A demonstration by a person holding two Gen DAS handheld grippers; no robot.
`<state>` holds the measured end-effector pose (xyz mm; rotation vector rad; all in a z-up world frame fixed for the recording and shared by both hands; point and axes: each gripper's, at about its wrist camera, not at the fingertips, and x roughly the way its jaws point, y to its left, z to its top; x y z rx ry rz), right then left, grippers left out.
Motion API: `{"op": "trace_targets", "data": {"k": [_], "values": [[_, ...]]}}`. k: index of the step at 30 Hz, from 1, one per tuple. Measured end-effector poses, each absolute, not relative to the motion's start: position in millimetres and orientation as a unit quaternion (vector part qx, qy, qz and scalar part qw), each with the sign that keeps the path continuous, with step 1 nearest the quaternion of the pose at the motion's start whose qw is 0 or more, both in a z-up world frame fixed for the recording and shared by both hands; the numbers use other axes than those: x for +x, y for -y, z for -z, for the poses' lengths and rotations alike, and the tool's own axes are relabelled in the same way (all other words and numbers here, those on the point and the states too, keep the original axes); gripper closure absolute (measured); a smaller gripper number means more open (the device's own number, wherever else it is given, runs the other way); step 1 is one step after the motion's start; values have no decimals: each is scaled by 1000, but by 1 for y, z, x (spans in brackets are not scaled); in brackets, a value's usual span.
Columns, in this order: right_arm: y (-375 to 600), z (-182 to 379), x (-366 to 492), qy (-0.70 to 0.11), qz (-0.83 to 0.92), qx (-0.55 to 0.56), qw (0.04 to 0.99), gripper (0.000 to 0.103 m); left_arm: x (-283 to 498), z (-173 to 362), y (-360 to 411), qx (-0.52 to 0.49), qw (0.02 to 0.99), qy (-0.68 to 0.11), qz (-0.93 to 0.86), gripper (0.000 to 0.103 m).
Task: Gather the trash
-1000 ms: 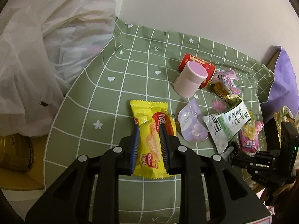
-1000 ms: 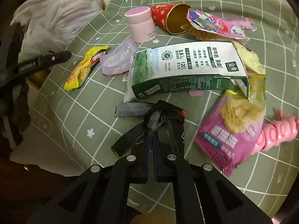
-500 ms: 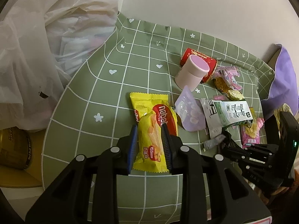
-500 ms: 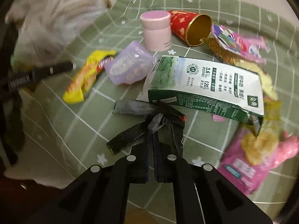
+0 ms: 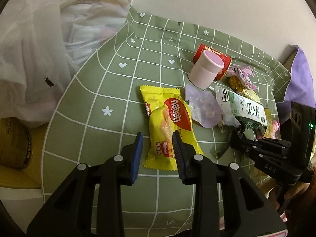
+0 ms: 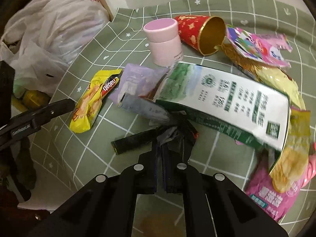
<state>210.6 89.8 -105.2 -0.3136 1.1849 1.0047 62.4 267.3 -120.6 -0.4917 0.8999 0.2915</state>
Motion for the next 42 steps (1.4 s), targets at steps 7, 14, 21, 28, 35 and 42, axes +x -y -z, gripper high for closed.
{"op": "trace_targets", "data": {"k": [7,14,21,28,35,42], "values": [[-115,106,203,-526,-454,-155,702,97,58,113,-270,-236,866,-417,-143,72],[-110,105,174,-428,-418,-188,779,97,50,117,-276,-240,861,-420,-155,70],[-31,49,201,-433,-445,-100,778,97,55,117,-276,-249,863,-414,-149,68],[-16,68,255,-441,-449,-113,769,97,64,117,-264,-242,865,-420,-133,67],[-29,83,241,-428,-502,-144,738,97,60,115,-270,-240,865,-417,-144,66],[-47,88,244,-411,-516,-190,727,97,62,114,-271,-244,865,-415,-142,66]]}}
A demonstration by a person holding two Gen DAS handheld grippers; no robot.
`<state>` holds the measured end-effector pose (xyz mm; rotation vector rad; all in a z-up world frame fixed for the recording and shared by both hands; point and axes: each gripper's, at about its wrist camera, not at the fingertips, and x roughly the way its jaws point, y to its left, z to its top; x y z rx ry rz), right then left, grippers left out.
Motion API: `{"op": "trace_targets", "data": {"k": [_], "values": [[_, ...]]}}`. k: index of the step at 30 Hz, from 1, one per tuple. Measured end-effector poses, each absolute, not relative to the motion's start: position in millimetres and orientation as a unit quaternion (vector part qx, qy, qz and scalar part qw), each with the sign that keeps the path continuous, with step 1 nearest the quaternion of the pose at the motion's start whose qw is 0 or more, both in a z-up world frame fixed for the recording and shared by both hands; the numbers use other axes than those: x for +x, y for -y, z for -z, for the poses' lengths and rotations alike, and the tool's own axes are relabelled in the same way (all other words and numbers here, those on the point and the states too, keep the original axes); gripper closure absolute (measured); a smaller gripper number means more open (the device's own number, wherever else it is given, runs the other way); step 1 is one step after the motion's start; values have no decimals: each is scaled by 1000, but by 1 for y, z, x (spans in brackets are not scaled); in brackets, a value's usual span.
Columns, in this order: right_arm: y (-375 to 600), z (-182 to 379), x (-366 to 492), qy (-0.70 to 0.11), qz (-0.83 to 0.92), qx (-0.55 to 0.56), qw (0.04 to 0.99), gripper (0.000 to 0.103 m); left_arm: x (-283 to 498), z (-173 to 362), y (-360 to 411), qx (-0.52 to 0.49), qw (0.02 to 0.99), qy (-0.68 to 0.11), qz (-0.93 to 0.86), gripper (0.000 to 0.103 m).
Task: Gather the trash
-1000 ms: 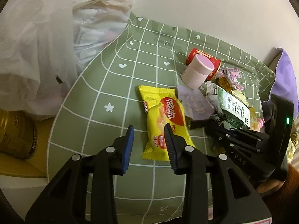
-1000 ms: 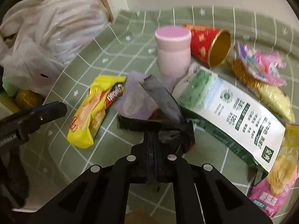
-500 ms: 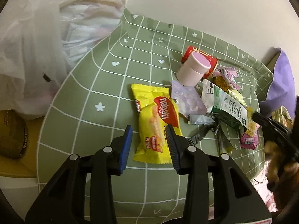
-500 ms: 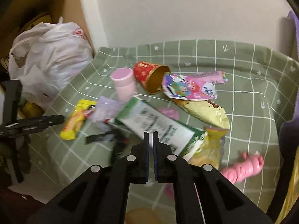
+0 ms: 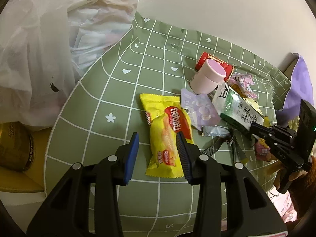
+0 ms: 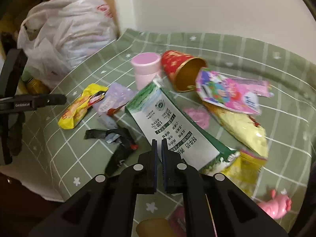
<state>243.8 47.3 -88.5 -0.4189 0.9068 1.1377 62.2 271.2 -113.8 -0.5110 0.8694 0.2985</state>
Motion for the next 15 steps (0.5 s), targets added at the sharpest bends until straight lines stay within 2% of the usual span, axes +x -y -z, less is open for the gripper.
{"op": "trace_targets", "data": {"k": [5,9,13,15], "values": [[-68,90,249,-409,-515,-220,721,97,63,112,-270,-244,865,-414,-144,65],[-95,83,258,-445,-503,-232,704,97,66,112,-270,-248,863,-414,-148,65],[-85,56,273,-394,-501,-219,738,97,68,107,-271,-236,869,-410,-146,62],[-84,60,286,-423,-515,-231,709,97,68,110,-272,-238,866,-415,-143,61]]}}
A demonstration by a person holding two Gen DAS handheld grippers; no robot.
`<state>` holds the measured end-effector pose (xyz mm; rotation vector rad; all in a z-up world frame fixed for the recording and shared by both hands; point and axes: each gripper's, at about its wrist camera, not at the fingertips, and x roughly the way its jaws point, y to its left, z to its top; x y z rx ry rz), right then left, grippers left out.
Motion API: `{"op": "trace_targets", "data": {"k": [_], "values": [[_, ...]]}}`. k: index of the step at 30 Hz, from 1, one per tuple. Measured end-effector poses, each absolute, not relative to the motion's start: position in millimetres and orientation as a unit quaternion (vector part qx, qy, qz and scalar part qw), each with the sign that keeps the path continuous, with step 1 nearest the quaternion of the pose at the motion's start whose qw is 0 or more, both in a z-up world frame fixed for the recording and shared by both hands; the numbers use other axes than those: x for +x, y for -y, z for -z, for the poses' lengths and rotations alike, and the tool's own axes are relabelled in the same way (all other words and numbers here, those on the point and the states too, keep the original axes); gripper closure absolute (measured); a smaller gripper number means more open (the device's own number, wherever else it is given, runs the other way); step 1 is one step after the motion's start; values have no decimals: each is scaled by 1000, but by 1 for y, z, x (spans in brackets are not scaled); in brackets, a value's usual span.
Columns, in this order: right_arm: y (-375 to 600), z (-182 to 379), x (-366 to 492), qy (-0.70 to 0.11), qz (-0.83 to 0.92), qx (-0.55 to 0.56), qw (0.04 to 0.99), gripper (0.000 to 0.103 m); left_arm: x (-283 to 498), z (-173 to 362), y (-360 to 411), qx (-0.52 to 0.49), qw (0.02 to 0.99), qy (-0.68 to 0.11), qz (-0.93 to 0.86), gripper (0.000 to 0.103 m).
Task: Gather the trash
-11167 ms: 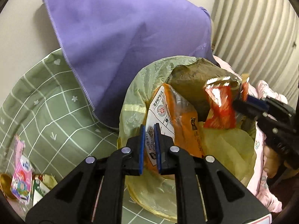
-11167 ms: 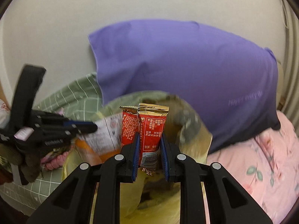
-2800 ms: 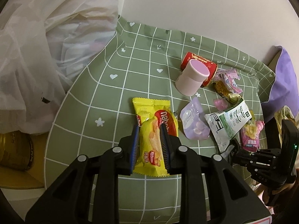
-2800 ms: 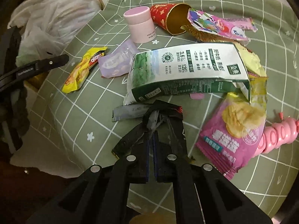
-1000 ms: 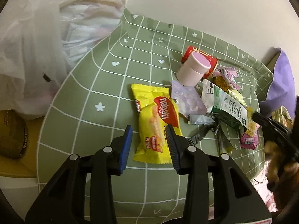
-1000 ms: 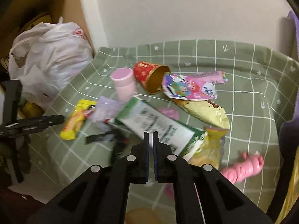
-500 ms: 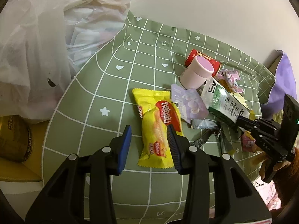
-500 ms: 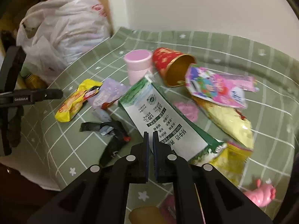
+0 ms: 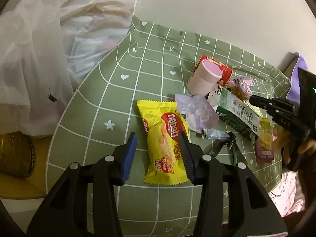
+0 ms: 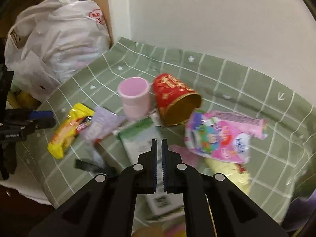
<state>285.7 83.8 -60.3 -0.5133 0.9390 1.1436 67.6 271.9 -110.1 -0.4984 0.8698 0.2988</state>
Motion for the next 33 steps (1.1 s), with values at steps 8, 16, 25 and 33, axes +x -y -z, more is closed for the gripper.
{"op": "trace_targets", "data": {"k": [8,16,25,33], "values": [[-96,89,291,-435,-553,-221,675,96,78,125,-266,-262,850,-433,-144,61],[-68,78,308,-420,-451,-187,765,97,95,143,-245,-251,850,-433,-166,61],[1,72,311,-507,-519,-79,684,97,131,150,-231,-247,870,-404,-138,61],[13,83,276,-440,-490,-214,721,97,121,139,-237,-246,875,-394,-137,61]]}}
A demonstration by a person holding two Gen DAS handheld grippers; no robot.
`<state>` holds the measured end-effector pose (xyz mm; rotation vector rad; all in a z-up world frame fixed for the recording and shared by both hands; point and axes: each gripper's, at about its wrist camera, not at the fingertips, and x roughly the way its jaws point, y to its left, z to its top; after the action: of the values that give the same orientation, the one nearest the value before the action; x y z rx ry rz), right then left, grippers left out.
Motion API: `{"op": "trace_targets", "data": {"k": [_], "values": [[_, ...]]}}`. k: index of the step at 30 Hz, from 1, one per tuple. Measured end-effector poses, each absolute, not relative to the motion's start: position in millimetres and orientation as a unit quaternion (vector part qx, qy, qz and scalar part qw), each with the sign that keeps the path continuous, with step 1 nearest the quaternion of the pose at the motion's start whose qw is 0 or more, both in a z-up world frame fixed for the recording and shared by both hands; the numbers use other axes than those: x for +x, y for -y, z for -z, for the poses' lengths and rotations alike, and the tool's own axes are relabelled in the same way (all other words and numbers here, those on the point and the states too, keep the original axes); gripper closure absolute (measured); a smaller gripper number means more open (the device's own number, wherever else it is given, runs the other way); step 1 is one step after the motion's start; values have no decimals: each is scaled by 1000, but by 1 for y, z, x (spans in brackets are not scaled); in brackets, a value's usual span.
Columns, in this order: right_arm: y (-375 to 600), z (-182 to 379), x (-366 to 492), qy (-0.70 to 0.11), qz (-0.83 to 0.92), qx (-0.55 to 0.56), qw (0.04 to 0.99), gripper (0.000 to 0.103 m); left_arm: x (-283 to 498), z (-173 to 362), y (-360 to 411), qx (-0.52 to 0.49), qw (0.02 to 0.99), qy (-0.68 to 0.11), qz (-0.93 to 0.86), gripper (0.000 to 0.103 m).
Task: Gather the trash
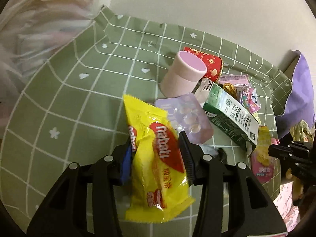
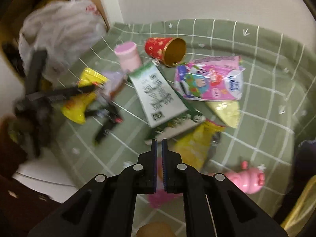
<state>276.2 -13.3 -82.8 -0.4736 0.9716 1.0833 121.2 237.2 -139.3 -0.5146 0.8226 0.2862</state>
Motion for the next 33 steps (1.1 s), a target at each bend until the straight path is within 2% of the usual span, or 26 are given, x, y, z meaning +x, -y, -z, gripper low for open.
{"op": "trace_targets", "data": {"k": [4,9,20,28,33], "values": [[14,77,267,-398,-520,-230,720,97,103,139,-243,-258,872,-390,-147,61],[-13,79,249,-333,-541,-313,706,97,87,142,-246,-271,866,-390,-155,61],[-64,96,252,-332,-531,-373,685,96,75,148,-257,-288,862,-383,-163,61],[-88,96,273,-389,-530,-363,660,96,73,152,-263,-301,863,-374,-159,61],[-103,95,271,-392,-524,-378,655,96,74,152,-263,-307,863,-370,-159,61]]}}
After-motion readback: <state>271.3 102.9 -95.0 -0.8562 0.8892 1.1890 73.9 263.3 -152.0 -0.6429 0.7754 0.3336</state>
